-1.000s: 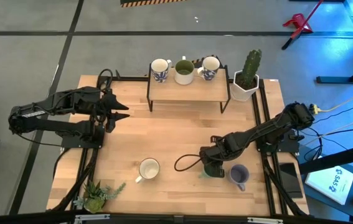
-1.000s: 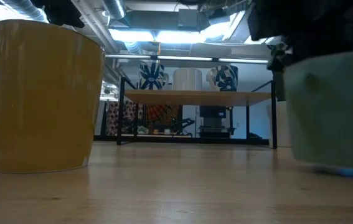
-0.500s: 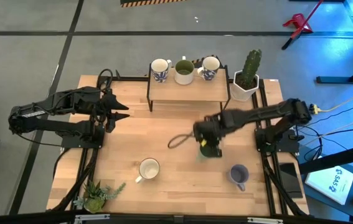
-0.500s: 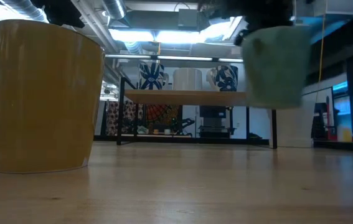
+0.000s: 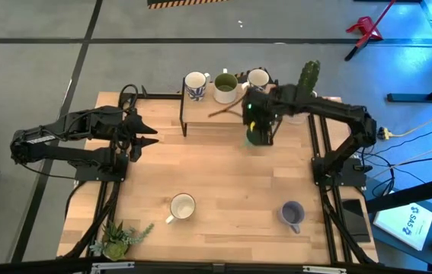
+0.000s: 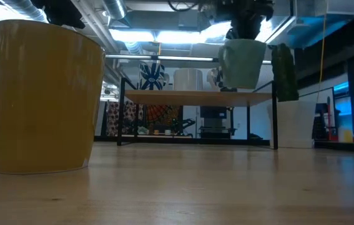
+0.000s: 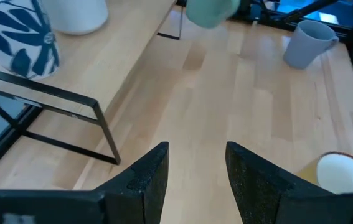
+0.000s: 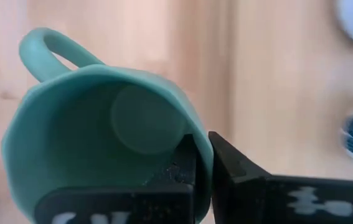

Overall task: Place coffee mugs
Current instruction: Put the green mug on the shelf

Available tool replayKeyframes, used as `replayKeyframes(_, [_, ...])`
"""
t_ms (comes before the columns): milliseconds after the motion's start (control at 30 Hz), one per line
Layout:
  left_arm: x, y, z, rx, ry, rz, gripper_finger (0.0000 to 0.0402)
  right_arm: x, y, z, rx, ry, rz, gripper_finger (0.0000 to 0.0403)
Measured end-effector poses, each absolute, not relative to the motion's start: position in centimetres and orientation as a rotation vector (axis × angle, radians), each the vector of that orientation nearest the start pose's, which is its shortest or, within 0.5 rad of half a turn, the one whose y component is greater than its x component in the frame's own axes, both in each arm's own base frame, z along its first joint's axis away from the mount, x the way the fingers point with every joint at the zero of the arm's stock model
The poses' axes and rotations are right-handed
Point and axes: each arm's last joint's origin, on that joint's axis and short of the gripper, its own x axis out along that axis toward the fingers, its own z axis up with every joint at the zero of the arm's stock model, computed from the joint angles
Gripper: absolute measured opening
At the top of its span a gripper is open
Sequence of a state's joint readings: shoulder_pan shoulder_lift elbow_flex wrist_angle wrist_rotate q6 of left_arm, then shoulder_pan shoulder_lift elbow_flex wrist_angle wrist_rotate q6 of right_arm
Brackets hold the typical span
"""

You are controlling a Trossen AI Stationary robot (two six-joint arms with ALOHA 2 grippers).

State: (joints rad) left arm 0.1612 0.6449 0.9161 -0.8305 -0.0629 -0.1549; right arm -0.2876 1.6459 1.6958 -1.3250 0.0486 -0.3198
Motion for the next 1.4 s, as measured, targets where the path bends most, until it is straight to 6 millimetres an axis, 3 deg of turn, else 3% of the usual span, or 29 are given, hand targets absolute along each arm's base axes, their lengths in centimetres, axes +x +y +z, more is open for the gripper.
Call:
replayKeyframes(167, [10.9,2.0,33.4,-0.195,0.537,0.294,0.0153,28.6,-11.5,35.2,-0.132,1.308,-0.113,0.0001])
replayKeyframes(733, [10.9,2.3,33.4,-0.2,0.526,0.382,0.0153,26.2,-17.1,36.2,-0.167,1.271,-0.172,0.0001])
replayKeyframes(1400, [10.8,2.5,33.5,-0.204,0.513,0.46,0.0153,25.9,-18.9,35.7,-0.186,1.26,-0.142,0.0001])
